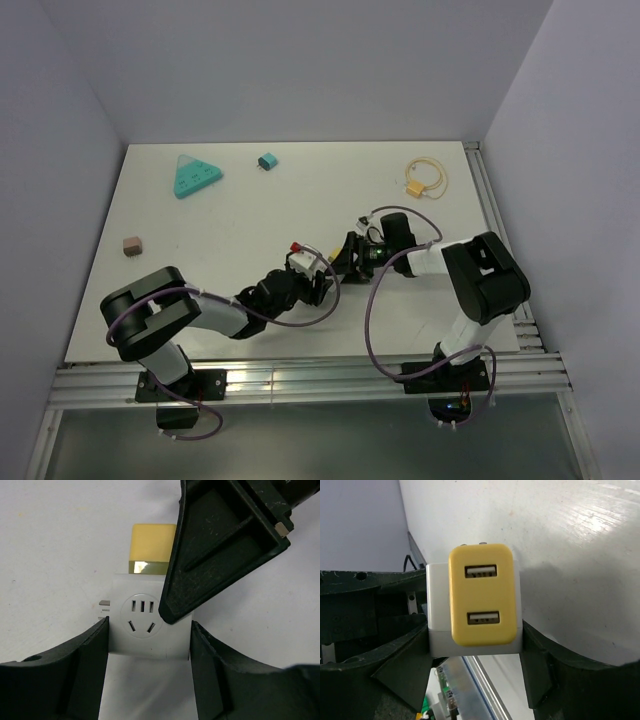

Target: Insert the plug

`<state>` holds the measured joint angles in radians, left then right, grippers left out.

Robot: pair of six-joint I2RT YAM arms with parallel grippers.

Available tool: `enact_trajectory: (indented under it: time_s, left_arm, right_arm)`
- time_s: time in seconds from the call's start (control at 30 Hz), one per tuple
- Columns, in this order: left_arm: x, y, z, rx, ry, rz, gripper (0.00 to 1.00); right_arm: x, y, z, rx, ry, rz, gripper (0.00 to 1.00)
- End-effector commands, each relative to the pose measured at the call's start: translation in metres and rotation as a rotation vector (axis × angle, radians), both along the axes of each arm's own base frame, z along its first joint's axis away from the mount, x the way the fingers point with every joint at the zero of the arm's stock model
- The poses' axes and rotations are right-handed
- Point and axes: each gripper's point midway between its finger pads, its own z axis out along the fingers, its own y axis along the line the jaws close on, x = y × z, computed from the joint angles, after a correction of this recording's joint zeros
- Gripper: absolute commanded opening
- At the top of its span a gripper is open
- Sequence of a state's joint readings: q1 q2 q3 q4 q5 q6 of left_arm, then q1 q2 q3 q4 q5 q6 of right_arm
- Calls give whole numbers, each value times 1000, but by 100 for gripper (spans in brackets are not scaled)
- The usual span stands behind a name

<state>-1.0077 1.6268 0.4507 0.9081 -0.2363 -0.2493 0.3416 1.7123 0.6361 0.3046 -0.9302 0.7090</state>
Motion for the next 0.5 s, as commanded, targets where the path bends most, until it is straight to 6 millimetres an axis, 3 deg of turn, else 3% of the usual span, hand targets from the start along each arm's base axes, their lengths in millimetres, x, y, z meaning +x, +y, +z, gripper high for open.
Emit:
enact_trajectory:
  time_s: [0.0,0.03,0.07,0.3,0.47]
  left_arm:
    - [12,11,-4,40,28,88,0]
    - [14,13,-4,45,28,100,0]
    - [15,13,-5,62,33,107,0]
    - [19,14,-3,101,37,124,0]
    - [23,15,-5,162,37,160,0]
  right_arm:
    - [-11,-11,-16,-118,19,-23,72]
    - [-11,-14,-16,-128,11,-31,75]
    - [-13,-16,-14,-137,6,-36,87]
    - [-14,-34,-5,-186,-45,-87,89]
    - [-1,-76,2,-335,-93,-250,88]
